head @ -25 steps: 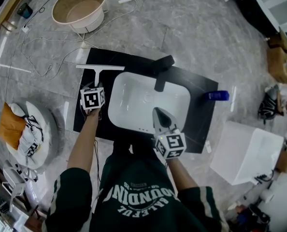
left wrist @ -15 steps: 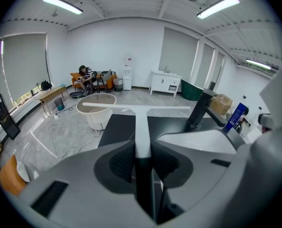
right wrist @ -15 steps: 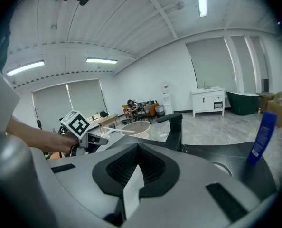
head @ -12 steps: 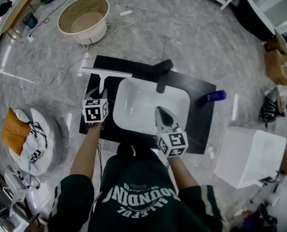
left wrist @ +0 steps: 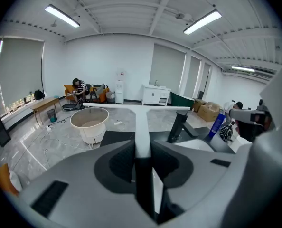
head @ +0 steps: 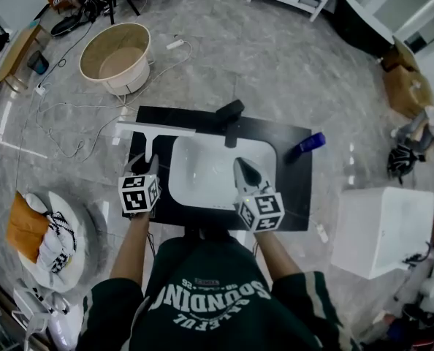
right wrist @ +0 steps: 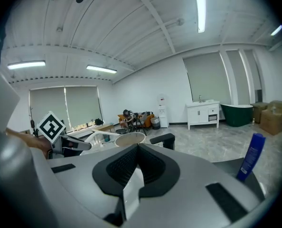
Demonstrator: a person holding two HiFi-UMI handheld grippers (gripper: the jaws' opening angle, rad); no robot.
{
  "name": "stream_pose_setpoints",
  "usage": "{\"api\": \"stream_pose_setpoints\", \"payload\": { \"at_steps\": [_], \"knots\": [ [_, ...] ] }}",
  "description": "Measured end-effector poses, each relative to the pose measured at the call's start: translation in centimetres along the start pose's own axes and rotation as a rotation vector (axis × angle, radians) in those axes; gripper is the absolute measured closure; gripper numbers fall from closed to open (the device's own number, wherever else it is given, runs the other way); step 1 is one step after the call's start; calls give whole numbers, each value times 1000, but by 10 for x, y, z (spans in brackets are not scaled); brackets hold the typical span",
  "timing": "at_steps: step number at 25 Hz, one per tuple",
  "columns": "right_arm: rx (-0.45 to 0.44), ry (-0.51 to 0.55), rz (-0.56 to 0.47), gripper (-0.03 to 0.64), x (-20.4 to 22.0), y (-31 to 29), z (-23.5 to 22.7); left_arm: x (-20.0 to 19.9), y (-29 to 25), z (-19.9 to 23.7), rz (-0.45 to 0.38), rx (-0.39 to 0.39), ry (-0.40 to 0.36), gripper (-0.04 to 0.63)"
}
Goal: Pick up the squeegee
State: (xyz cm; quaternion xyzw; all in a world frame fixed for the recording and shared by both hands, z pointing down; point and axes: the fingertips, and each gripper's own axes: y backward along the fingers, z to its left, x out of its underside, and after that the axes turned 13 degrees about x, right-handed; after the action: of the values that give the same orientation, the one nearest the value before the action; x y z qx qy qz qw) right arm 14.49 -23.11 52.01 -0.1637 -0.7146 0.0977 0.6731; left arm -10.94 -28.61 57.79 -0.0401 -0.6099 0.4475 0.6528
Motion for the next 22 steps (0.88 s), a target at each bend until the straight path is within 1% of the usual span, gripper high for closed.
{"api": "stream_pose_setpoints", "payload": {
  "at_steps": [3,7,11,14,17,22],
  "knots": [
    [18,4,-17,615,-6,4,-6,-9,7,-12,-27,16,-29,511],
    [32,6,-47,615,-13,7,-9,-19,15,-24,-68,29,-48,511],
    [52,21,-67,615,-17,12,-15,-28,15,-39,-93,59,-73,511],
    [70,19,-75,615,-18,15,-17,-34,16,-44,-105,69,-89,510],
    [86,31,-79,615,-22,21,-23,-37,14,-52,-114,83,-89,511],
    [95,42,-84,617,-22,25,-27,-37,12,-57,-110,95,-92,511]
  ]
}}
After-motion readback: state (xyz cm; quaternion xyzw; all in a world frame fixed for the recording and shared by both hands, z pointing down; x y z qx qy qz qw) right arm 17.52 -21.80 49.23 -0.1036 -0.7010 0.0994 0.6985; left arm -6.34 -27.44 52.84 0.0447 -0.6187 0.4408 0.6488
